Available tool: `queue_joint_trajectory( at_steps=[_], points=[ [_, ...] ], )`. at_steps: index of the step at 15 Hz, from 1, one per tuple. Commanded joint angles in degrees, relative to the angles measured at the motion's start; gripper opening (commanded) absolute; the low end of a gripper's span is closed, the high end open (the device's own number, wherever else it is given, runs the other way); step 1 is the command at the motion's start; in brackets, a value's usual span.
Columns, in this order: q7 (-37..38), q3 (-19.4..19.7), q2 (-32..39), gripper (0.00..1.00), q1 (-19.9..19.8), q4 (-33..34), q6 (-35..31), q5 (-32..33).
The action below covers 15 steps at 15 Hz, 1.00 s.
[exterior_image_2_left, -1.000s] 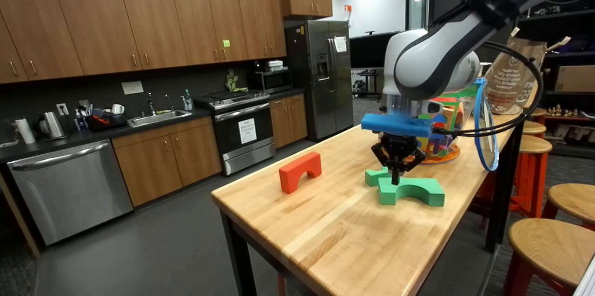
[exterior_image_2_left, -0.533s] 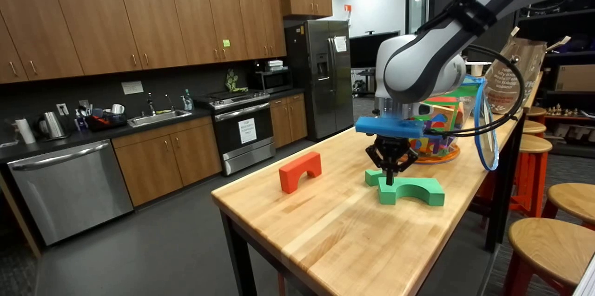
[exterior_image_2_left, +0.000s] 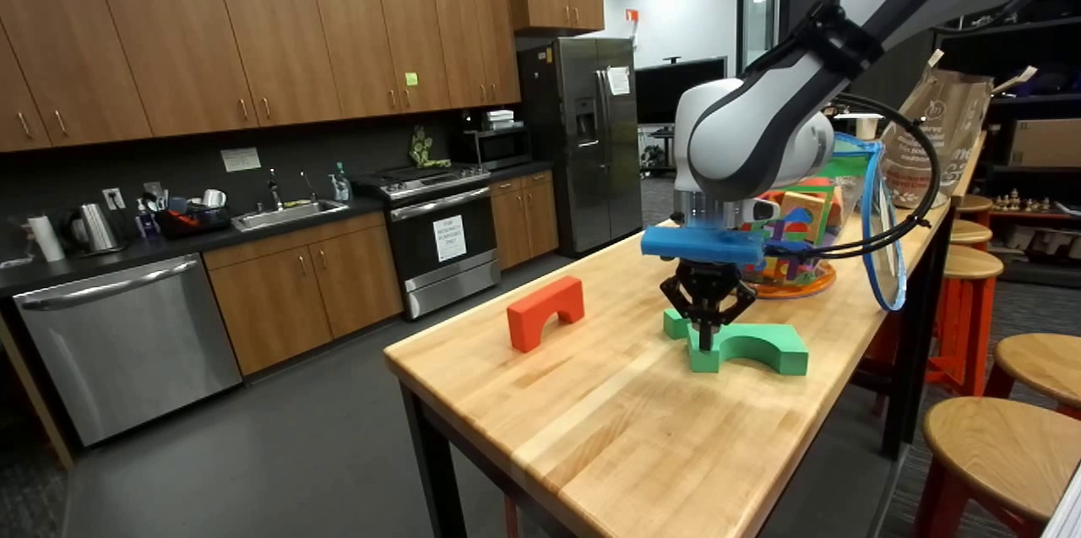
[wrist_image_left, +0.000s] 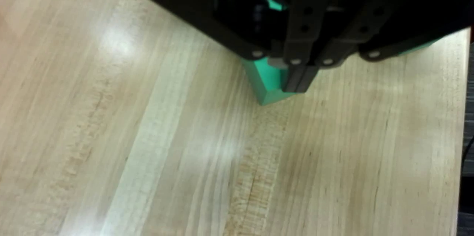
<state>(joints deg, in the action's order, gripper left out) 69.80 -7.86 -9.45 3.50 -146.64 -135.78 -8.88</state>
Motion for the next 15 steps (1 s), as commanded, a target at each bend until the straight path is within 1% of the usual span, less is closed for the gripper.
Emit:
queue_joint_trajectory(
  at_steps=[1, 7, 15],
  points=[
    [-0.9, -0.1, 1.3, 0.00, 0.5, 0.8, 0.1, -0.3],
    [-2.0, -1.0, 1.1, 0.00, 2.3, 0.0, 0.1, -1.9],
    [-2.4, -2.7, -0.1, 0.00, 4.9, -3.9, -0.4, -5.6]
  ],
)
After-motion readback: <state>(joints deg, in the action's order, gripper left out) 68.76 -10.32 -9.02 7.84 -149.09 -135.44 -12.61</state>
